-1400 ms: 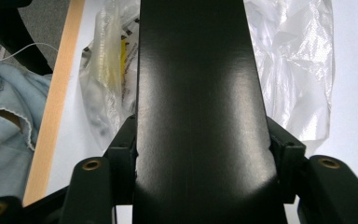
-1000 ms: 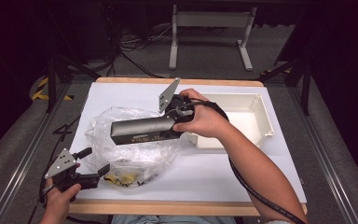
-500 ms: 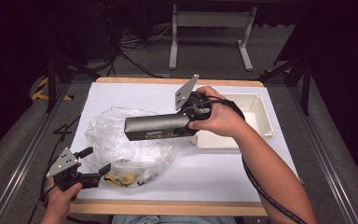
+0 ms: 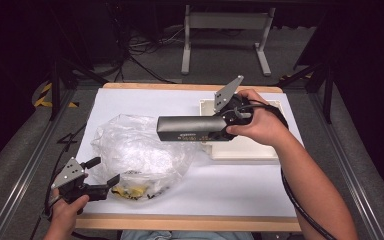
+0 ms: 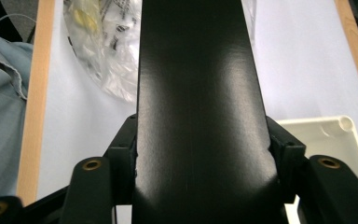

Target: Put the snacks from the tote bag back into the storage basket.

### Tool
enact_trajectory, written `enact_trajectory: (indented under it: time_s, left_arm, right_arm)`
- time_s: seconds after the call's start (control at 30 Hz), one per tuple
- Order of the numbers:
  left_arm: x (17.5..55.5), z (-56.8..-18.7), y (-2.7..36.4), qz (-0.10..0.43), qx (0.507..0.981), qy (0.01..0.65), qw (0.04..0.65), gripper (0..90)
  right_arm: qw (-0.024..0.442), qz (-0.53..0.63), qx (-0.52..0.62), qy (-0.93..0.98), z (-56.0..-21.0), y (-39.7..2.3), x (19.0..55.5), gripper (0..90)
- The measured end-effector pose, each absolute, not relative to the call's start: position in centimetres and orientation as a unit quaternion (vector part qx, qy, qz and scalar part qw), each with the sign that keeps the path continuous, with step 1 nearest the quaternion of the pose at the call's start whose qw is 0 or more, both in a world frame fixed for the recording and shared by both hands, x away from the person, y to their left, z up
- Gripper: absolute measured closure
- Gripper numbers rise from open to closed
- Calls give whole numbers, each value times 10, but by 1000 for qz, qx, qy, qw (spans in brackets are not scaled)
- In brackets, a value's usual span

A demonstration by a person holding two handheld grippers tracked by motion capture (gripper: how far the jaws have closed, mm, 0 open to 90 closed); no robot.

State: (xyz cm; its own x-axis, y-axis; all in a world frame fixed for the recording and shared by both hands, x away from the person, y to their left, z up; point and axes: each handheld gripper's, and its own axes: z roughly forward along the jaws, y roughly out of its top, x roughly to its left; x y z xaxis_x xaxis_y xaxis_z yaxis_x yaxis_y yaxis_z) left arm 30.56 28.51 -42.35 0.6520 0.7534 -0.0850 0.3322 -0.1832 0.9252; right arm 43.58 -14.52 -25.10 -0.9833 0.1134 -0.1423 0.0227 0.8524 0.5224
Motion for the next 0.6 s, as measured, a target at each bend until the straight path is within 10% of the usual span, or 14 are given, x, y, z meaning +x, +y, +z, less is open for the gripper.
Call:
enact_trajectory:
  time_s: [0.6]
  left_arm:
    - [306,-424,285,201,742,369,522,88]
  right_arm:
    - [122,266,52,955,-238,-195,434,432]
